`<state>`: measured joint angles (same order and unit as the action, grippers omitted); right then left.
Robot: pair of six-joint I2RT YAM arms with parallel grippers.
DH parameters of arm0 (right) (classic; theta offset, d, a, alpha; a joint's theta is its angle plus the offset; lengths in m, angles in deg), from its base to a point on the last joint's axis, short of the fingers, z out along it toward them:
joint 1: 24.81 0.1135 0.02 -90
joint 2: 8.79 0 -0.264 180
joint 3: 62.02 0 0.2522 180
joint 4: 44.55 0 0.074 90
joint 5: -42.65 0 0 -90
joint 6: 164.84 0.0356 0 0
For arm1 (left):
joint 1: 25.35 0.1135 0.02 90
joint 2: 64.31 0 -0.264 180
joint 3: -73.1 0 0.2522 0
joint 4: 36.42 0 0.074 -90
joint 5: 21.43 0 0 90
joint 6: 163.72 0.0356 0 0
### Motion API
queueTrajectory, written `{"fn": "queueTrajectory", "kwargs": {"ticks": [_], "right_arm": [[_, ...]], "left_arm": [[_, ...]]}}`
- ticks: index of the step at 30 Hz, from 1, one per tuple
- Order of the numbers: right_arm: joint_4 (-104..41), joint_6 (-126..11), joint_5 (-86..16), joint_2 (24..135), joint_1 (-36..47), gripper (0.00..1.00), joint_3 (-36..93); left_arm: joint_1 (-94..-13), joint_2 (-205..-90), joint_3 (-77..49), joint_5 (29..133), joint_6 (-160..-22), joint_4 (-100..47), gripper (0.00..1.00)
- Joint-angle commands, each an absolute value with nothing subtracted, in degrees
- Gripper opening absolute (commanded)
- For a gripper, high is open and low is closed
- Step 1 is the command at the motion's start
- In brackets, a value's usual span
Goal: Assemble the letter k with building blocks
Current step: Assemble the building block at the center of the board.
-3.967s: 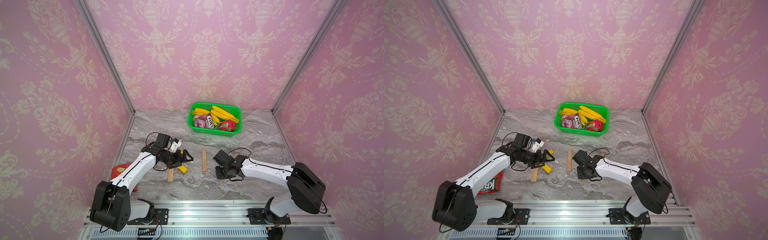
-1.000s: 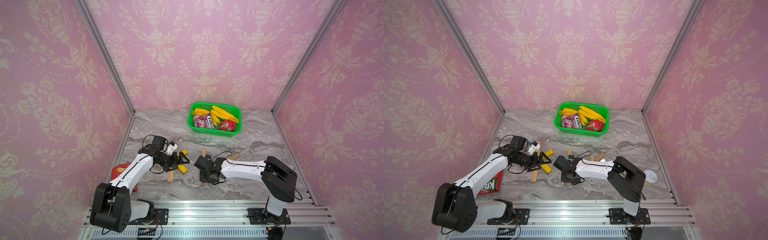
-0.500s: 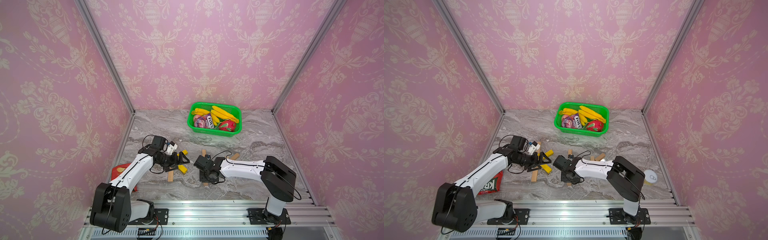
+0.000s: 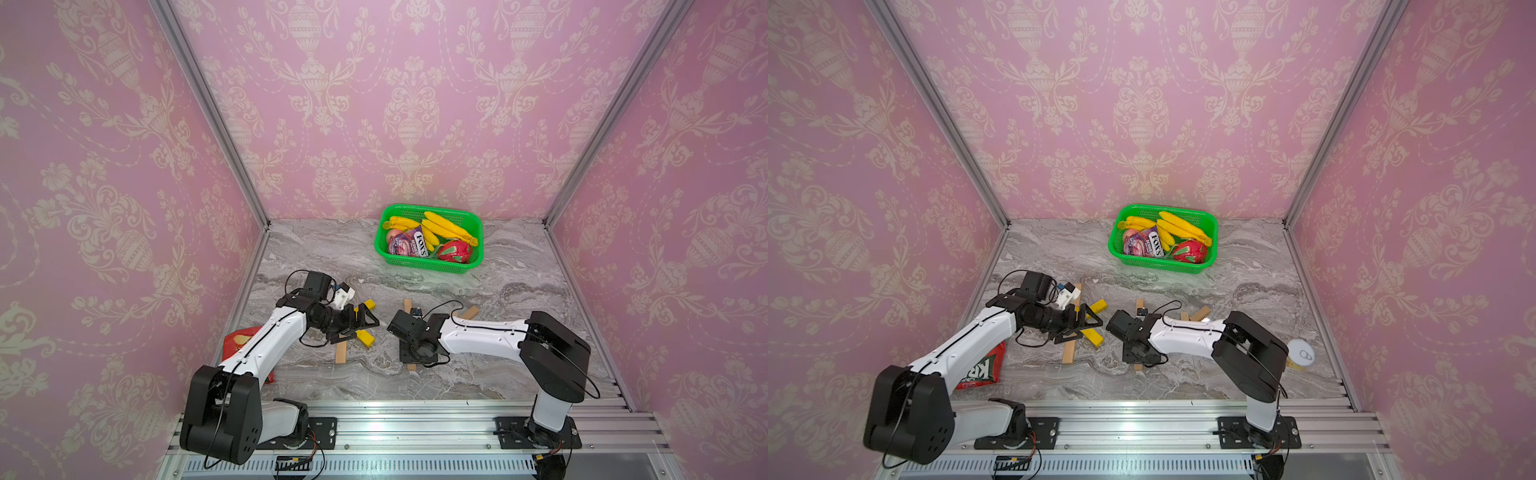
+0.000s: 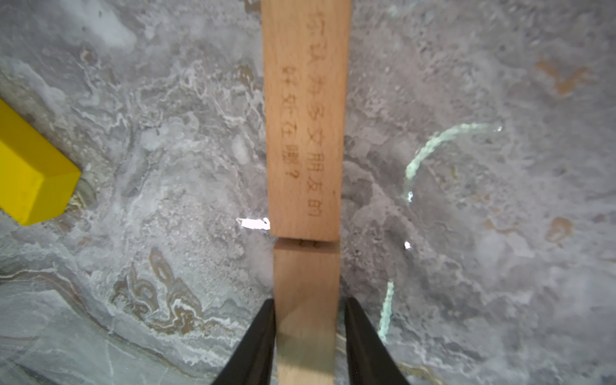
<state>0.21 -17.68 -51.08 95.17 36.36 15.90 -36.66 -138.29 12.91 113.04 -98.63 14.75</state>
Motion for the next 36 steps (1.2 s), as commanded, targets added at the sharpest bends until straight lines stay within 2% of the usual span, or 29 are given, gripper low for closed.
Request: {"fn": "queueTrajectory", "kwargs": {"ticks": [1,9,36], "right_arm": [[2.6,-18.9,-52.2,97.4,36.1,0.37,16.0],[3.0,-19.8,-51.8,99.3,36.6,0.31,19.1],[5.6,-17.5,-53.4,97.8,36.1,0.26,17.4]], "left_arm": [[-36.2,-139.0,13.1,113.3,-97.8,15.5,0.99],[-36.2,-139.1,13.1,113.3,-97.8,15.4,0.99],[-36.2,-139.2,13.1,113.5,-97.8,15.3,0.99]]}}
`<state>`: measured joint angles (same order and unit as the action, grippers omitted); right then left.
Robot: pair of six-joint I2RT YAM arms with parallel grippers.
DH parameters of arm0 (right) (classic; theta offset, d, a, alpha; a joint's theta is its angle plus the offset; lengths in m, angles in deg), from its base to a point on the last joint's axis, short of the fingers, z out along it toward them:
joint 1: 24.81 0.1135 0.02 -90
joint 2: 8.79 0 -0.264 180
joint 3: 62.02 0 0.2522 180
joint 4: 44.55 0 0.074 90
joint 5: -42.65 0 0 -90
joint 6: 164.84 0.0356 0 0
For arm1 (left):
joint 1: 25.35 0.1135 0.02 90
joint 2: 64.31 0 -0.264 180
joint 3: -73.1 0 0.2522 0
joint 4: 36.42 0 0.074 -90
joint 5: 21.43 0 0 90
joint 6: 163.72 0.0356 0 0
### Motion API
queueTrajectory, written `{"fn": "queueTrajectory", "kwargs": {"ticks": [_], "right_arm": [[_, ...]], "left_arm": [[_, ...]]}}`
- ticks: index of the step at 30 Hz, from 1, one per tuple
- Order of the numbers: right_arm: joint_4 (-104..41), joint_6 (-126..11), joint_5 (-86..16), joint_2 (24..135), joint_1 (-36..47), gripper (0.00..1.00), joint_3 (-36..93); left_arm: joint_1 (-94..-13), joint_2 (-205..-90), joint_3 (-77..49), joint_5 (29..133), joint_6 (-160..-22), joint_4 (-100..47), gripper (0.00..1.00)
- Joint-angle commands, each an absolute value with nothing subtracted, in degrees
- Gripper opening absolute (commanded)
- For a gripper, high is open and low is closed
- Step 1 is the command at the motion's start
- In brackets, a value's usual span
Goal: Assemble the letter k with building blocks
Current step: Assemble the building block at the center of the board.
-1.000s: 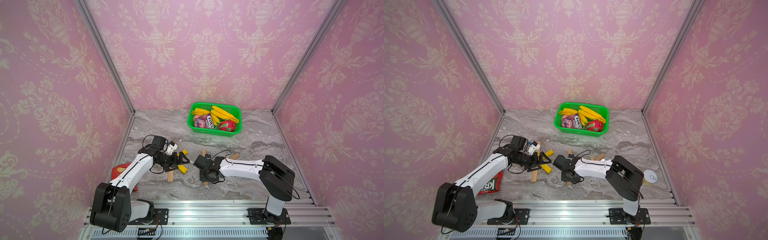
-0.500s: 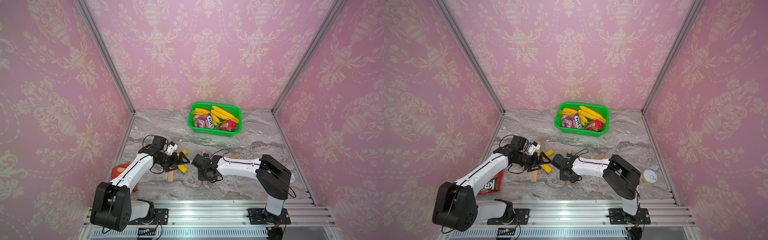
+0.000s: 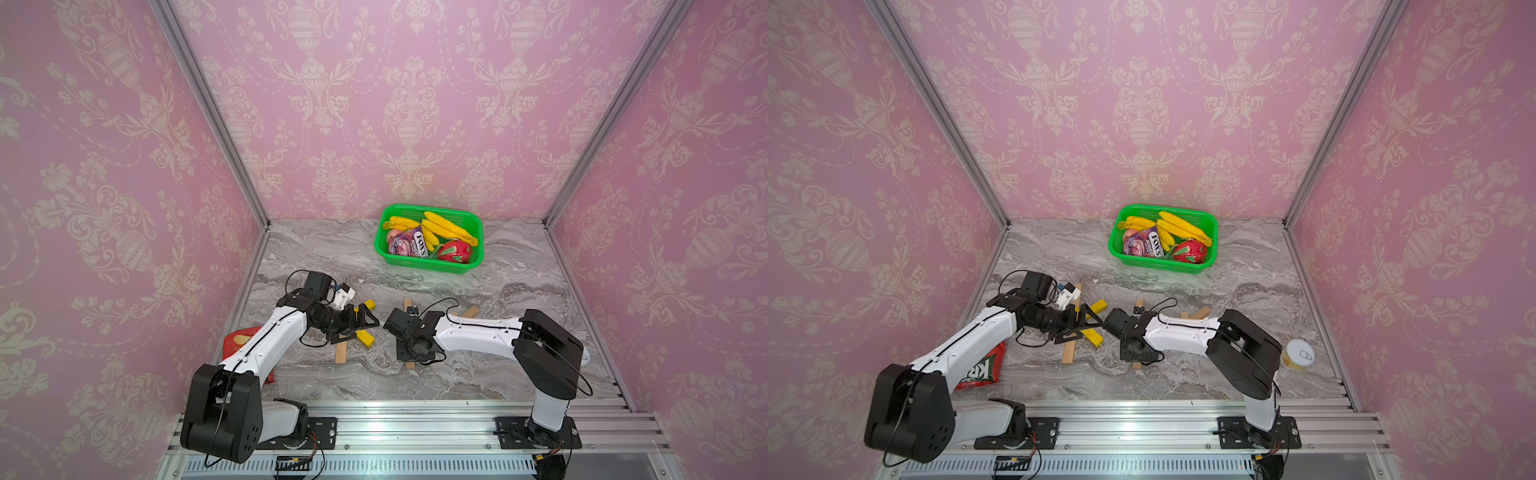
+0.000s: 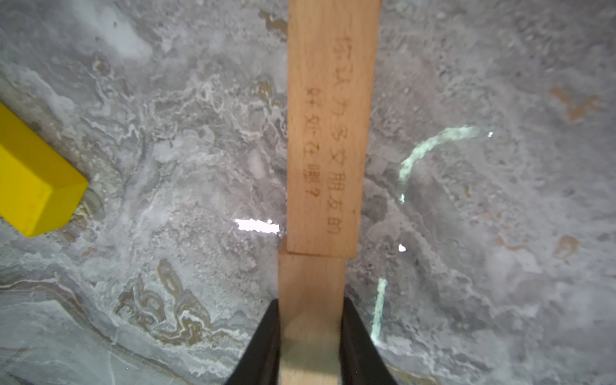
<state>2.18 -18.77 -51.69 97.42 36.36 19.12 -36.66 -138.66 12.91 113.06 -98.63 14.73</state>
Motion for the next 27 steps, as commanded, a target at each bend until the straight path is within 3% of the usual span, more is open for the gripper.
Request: {"fn": "queueTrajectory", "kwargs": {"ticks": [1,20,26,27], "right_arm": [[5.6,-17.4,-53.5,97.7,36.1,0.26,17.4],[4.5,-17.2,-53.4,97.9,35.9,0.26,15.7],[4.3,-17.3,-53.7,97.6,36.0,0.56,15.7],[4.3,-17.3,-53.9,97.4,36.0,0.57,15.6]], "left_arm": [[-36.1,-139.2,13.1,113.5,-97.8,15.3,0.99],[-36.2,-139.4,13.1,113.6,-97.9,15.2,0.99],[-36.2,-139.5,13.1,113.7,-97.8,15.3,0.99],[-36.1,-139.5,13.1,113.7,-97.8,15.3,0.99]]}}
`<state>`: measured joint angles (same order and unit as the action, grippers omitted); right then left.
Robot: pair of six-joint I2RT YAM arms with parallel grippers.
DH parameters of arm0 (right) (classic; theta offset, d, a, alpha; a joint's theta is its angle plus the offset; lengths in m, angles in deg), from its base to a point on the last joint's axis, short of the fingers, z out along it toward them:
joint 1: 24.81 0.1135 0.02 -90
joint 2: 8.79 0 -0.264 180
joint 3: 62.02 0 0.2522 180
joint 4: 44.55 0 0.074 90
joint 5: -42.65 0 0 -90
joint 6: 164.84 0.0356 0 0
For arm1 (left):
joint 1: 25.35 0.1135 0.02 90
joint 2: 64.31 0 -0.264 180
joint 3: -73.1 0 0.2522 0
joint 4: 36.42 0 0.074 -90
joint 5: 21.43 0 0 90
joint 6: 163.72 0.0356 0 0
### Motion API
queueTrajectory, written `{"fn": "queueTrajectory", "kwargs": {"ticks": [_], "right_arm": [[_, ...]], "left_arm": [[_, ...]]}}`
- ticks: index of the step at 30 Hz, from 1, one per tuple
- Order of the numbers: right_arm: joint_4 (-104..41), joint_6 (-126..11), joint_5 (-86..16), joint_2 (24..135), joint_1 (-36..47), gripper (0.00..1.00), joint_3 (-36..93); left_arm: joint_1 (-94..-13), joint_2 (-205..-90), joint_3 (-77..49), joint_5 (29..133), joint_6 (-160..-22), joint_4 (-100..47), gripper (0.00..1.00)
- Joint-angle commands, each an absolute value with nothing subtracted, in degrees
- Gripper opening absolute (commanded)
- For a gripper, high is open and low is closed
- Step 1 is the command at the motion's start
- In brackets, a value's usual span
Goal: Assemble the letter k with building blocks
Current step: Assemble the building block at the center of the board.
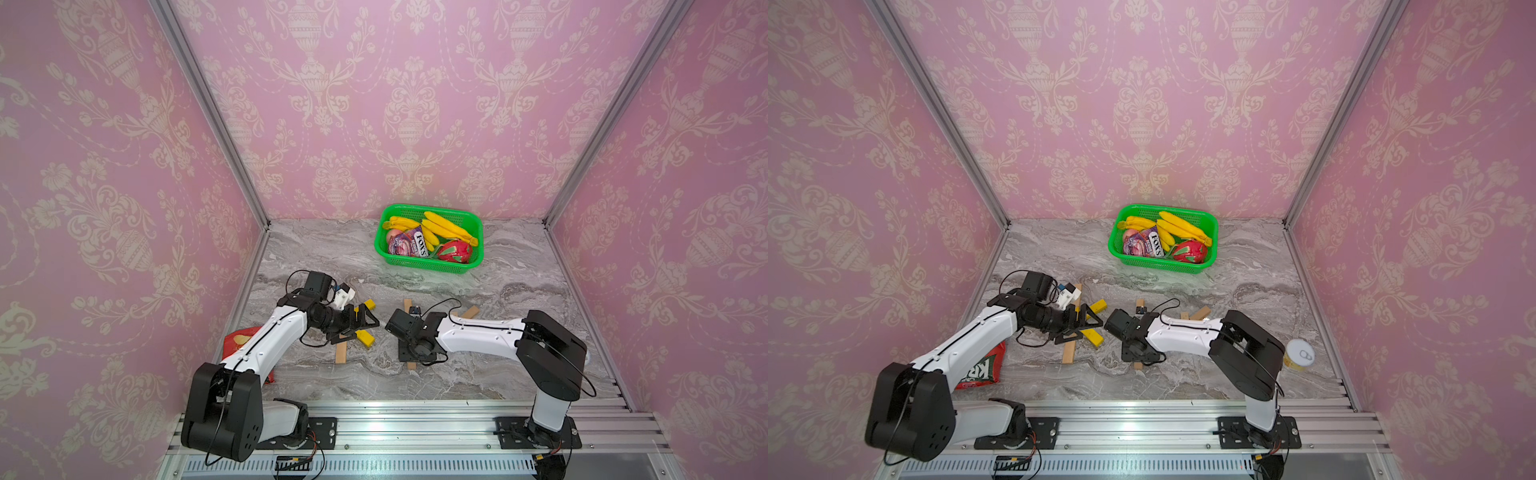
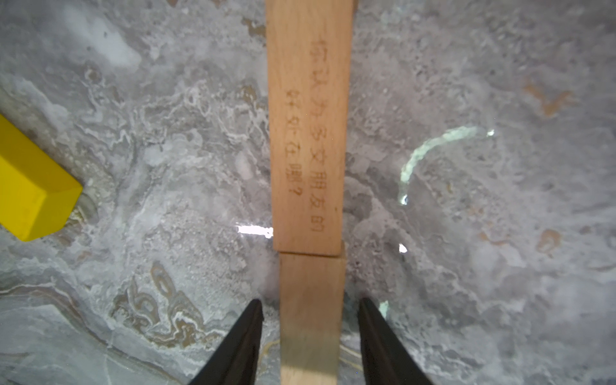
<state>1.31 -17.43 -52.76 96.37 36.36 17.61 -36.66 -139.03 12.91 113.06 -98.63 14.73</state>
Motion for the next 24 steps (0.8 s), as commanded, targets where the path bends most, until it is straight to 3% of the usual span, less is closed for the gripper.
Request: {"fn": "queueTrajectory", "kwargs": {"ticks": [1,24], "right_arm": [[4.3,-17.3,-54.0,97.3,36.0,0.57,15.6],[0.3,-22.7,-55.6,91.5,37.3,0.58,16.3]], "left_arm": [[-36.2,-139.5,13.1,113.8,-97.8,15.3,0.99],[-36.2,-136.9,12.6,114.7,-95.2,14.8,0.99]]}}
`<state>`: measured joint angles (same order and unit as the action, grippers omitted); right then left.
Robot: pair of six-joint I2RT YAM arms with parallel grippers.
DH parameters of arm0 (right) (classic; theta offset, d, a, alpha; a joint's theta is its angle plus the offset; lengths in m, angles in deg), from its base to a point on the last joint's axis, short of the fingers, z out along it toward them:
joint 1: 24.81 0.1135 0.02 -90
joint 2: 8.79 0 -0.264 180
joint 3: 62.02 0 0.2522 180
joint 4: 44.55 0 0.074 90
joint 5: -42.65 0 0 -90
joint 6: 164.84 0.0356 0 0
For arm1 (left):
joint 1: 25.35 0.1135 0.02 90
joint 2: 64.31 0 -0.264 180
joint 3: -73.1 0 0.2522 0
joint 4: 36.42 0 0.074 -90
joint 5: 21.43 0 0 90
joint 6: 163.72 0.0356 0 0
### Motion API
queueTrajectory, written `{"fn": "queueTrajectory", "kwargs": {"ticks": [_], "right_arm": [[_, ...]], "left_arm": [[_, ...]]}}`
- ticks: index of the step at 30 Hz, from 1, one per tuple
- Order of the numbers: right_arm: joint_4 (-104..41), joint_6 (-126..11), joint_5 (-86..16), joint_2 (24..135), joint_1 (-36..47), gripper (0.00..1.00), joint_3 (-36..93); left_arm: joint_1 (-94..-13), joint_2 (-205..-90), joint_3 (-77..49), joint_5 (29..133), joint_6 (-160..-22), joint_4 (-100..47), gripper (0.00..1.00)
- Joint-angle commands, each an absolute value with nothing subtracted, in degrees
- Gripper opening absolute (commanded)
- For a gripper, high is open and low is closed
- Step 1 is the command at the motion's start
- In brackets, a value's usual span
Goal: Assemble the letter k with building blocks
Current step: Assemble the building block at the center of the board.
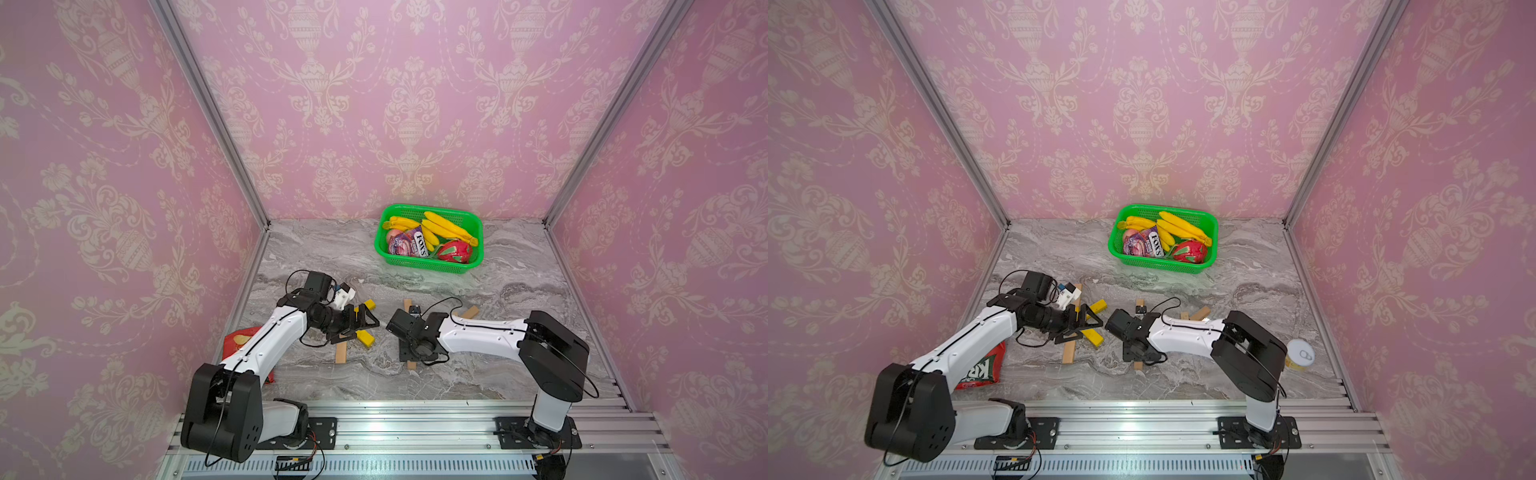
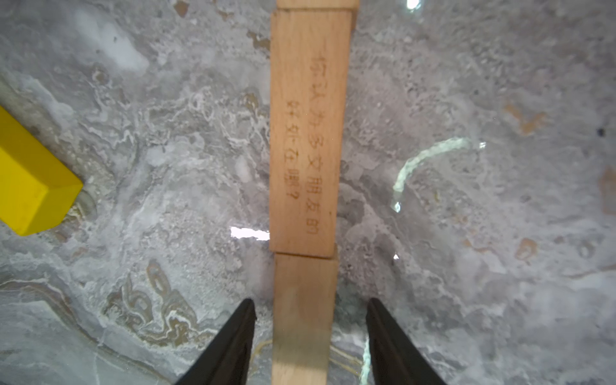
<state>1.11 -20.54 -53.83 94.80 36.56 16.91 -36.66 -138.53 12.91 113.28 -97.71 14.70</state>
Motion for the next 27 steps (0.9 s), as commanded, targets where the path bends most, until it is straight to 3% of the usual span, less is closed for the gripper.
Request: {"fn": "queueTrajectory", "kwargs": {"ticks": [1,7,14,21,27], "right_arm": [[-0.5,-23.2,-55.8,90.4,37.5,0.58,15.9],[-5.2,-27.0,-55.7,84.2,37.6,0.7,12.5],[-8.6,-32.7,-53.5,79.3,36.9,1.0,11.3],[-11.0,-36.5,-48.7,72.6,32.8,1.0,7.8],[-10.9,-38.4,-45.4,63.8,27.8,1.0,3.6]], "left_arm": [[-36.2,-136.7,12.5,115.3,-95.1,14.5,0.99],[-36.2,-133.3,12.9,115.4,-95.1,13.3,0.99],[-36.4,-128.9,11.3,111.7,-94.5,14.7,0.99],[-37.9,-126.4,9.1,107.7,-95.8,13.0,0.99],[-45.8,-130.1,4.2,102.2,-94.8,10.9,0.99]]}}
